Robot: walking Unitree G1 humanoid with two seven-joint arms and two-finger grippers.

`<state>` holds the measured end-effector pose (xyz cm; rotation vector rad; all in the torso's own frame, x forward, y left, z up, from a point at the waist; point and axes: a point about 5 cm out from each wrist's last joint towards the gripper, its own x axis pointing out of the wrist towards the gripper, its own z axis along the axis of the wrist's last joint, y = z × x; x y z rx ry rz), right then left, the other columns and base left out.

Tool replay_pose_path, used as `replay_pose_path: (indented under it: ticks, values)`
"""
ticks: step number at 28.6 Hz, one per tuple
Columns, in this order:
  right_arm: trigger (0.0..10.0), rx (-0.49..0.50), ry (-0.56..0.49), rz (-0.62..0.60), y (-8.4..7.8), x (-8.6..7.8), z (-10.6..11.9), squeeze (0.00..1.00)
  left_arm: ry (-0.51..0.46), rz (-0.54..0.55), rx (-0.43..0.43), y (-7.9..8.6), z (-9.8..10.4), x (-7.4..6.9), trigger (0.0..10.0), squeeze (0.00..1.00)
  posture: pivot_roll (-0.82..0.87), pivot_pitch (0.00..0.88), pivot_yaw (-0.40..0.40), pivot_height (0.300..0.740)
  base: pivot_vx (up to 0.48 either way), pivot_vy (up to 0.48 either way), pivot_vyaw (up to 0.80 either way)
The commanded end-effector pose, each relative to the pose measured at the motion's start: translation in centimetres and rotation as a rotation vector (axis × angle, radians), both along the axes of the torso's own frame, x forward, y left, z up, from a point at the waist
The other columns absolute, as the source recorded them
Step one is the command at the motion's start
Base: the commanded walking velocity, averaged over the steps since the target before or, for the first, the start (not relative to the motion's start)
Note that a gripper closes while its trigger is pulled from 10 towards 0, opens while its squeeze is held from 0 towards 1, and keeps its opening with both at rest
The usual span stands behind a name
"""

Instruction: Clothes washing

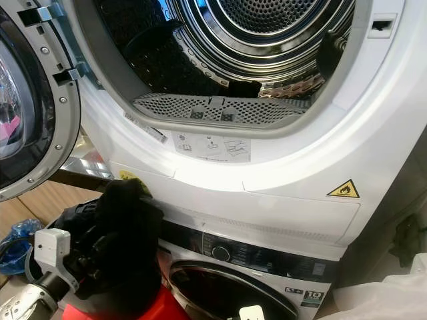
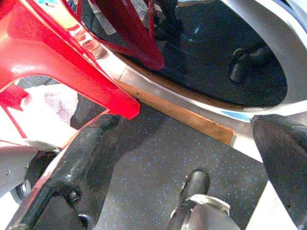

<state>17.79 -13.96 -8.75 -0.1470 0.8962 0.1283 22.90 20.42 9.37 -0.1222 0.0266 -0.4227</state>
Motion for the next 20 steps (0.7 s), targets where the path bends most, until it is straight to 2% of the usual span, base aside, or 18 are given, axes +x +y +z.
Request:
replay_pose_path:
  ticks: [1,6,11,13,16,18,20]
  values:
    - [10.0,0.014,-0.002,0.009,0.7,0.0,0.0,0.00,0.009,-0.038,-0.007,-0.1,0.3,-0.1,0.0,0.00,0.06,0.000,0.147,0.740,0.000,0.000,0.00]
    - [10.0,0.016,-0.002,0.007,0.7,0.0,0.0,0.00,0.025,-0.024,-0.022,0.1,0.2,-0.1,0.0,0.00,0.05,0.000,0.149,0.740,0.000,0.000,0.00]
    - [10.0,0.021,0.001,0.009,0.8,-0.1,0.0,0.00,0.044,0.090,-0.085,1.7,0.2,0.2,0.0,0.00,0.06,0.000,0.149,0.740,0.000,0.000,0.00]
    - [10.0,0.024,0.002,0.009,0.9,-0.1,0.0,0.00,0.036,0.162,-0.149,2.5,0.3,0.4,0.0,0.00,0.05,0.000,0.151,0.740,0.000,0.000,0.00]
    - [10.0,0.025,0.002,0.008,0.9,-0.1,0.0,0.00,0.027,0.183,-0.190,2.8,0.5,0.4,0.0,0.00,0.05,0.000,0.150,0.740,0.000,0.000,0.00]
    - [10.0,0.025,0.003,0.009,0.9,-0.1,0.0,0.00,0.023,0.158,-0.222,2.6,0.8,0.5,0.0,0.00,0.06,0.000,0.147,0.740,0.000,0.000,0.00]
    - [10.0,0.030,-0.001,0.013,1.0,0.0,0.0,0.00,0.043,0.042,-0.251,1.7,1.0,0.1,0.0,0.00,0.06,0.000,0.146,0.740,0.000,0.000,0.00]
